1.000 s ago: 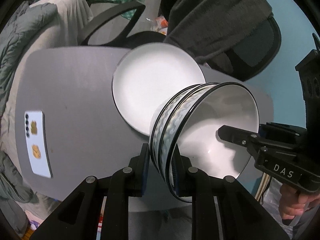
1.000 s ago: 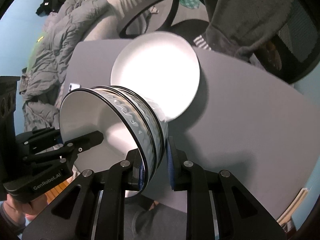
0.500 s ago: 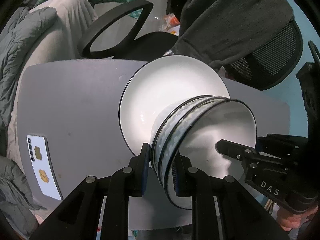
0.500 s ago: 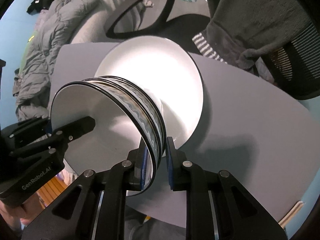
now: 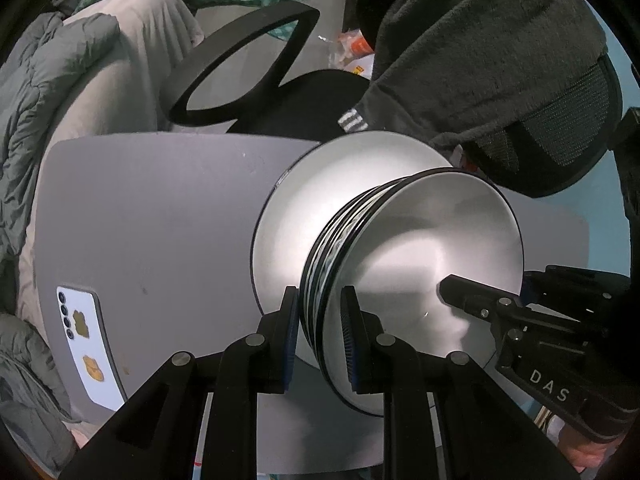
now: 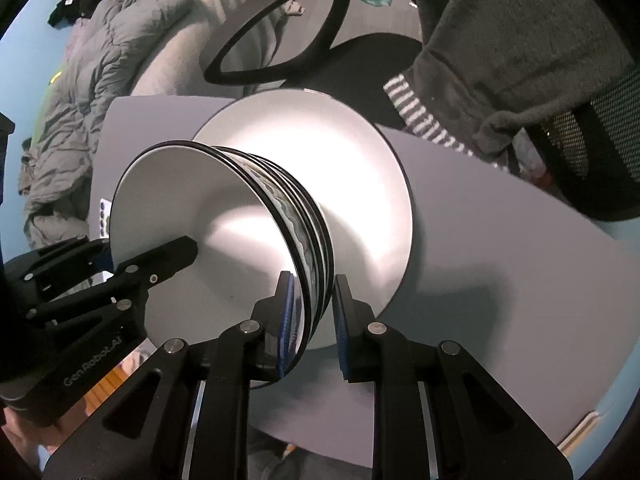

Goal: Organize plates and bowls

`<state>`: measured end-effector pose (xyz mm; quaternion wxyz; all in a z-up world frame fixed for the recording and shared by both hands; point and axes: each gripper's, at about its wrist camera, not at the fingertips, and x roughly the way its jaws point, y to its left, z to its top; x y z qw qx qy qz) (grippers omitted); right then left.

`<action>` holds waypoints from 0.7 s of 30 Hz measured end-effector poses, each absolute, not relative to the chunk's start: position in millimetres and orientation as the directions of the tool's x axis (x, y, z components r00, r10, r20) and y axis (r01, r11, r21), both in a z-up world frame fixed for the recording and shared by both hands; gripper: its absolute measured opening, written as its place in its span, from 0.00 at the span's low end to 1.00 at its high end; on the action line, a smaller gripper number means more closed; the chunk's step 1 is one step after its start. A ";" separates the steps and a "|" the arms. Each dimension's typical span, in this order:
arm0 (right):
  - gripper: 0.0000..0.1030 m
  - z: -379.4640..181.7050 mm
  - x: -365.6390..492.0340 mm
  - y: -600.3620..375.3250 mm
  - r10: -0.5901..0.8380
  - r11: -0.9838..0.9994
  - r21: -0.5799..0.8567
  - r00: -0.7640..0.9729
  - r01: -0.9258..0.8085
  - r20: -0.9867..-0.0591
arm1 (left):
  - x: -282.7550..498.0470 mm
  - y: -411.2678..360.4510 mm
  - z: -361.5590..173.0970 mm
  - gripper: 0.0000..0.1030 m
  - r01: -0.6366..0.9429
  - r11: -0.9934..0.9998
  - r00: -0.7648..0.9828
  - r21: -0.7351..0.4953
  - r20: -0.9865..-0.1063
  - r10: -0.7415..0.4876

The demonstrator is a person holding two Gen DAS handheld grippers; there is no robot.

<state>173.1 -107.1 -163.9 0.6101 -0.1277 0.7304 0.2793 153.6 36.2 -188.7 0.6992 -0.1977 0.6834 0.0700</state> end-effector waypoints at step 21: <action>0.49 -155.7 164.6 -96.2 0.052 0.764 0.090 -0.078 -0.639 -0.996 | 144.8 27.0 -179.6 0.45 -0.337 0.937 0.081 -0.094 -0.994 -0.071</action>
